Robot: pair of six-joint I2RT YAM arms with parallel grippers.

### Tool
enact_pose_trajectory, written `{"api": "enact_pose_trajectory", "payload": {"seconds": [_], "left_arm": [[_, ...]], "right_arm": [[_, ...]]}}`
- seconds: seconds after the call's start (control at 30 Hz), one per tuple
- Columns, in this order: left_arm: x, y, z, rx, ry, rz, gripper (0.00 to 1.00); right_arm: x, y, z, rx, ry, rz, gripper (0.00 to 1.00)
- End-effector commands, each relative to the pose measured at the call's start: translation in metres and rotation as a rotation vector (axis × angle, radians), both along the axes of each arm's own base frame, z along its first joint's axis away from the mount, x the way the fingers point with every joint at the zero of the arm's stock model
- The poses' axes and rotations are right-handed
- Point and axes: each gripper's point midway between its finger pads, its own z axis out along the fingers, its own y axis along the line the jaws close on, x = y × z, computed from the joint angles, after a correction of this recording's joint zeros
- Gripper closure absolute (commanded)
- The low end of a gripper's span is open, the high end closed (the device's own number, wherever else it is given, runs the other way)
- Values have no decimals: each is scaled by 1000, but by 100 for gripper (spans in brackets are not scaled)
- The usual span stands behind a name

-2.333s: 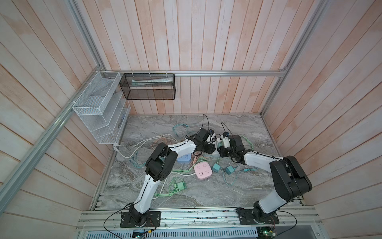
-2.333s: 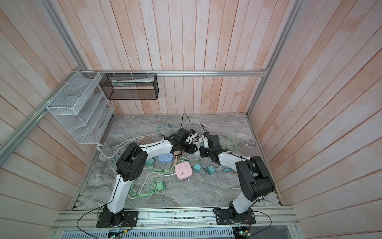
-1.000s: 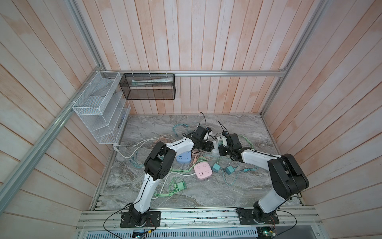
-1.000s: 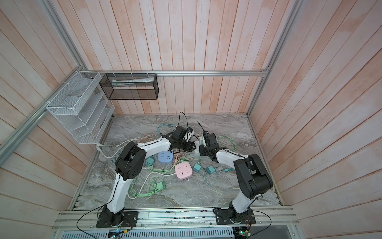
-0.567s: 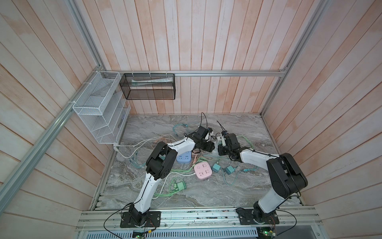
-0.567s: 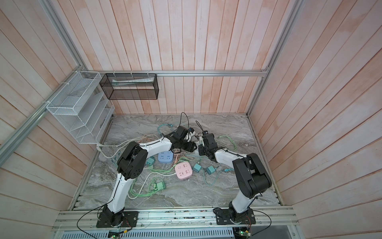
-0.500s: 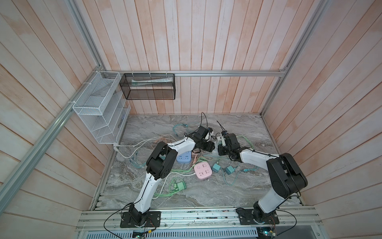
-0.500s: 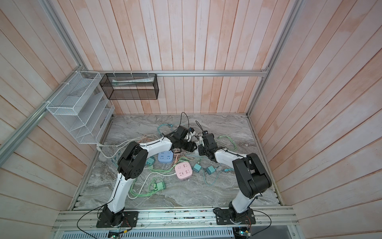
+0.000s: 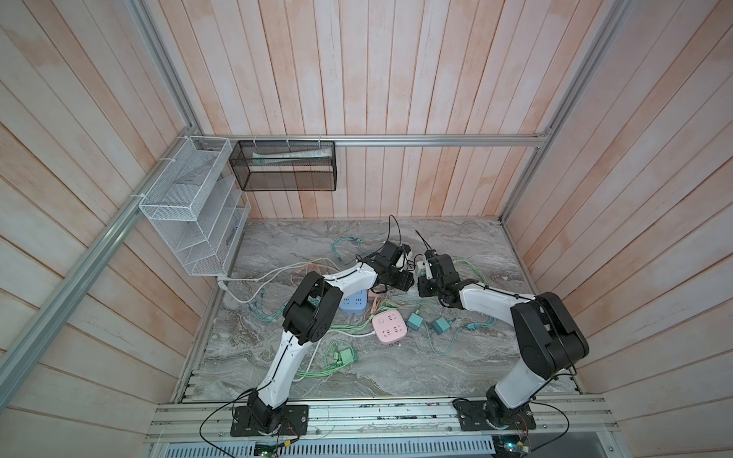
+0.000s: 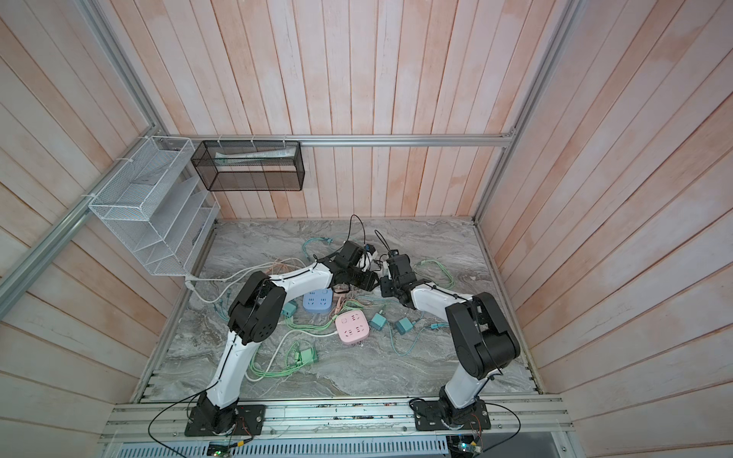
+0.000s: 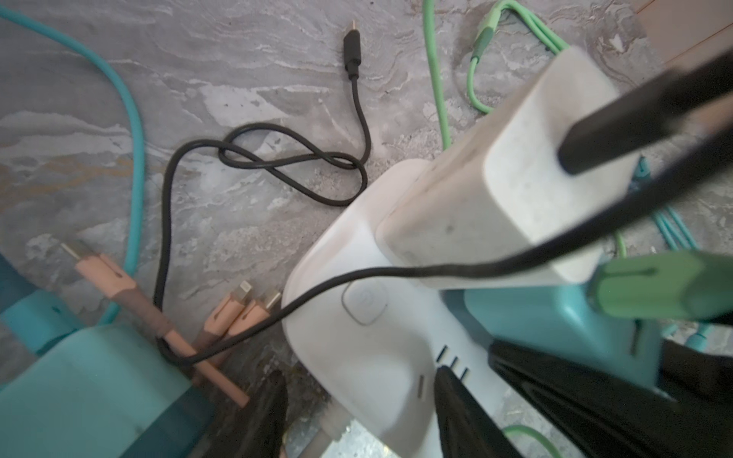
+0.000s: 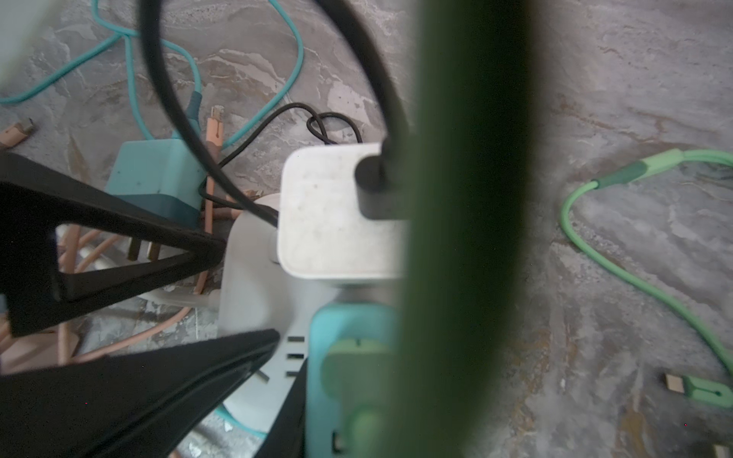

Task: Pull the plug off the socket
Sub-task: 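Pull the mint charger out with the right gripper while the left holds the strip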

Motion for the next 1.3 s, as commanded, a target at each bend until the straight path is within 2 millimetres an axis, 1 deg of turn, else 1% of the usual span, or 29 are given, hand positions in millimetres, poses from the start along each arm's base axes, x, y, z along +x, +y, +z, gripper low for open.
{"api": "enact_pose_trajectory", "payload": {"seconds": [0.0, 0.27, 0.4, 0.53, 0.7, 0.93, 1.27], "left_arm": [[-16, 13, -43, 116, 65, -4, 39], [-22, 15, -57, 166, 75, 2, 40], [-21, 16, -59, 177, 75, 6, 40], [-19, 20, -62, 209, 63, 12, 40], [-20, 23, -68, 244, 58, 10, 40], [-21, 25, -72, 254, 63, 12, 39], [-21, 26, -77, 260, 72, 16, 40]], "right_arm": [[16, 3, 20, 9, -57, -29, 92], [19, 4, 36, 21, -104, -35, 98], [17, 12, 33, 14, -91, -3, 98], [17, 11, 31, 5, -84, -5, 99], [22, 9, 38, -12, -97, -16, 100], [22, 3, 40, -32, -97, -37, 100], [19, 5, 51, 34, -119, -46, 100]]}}
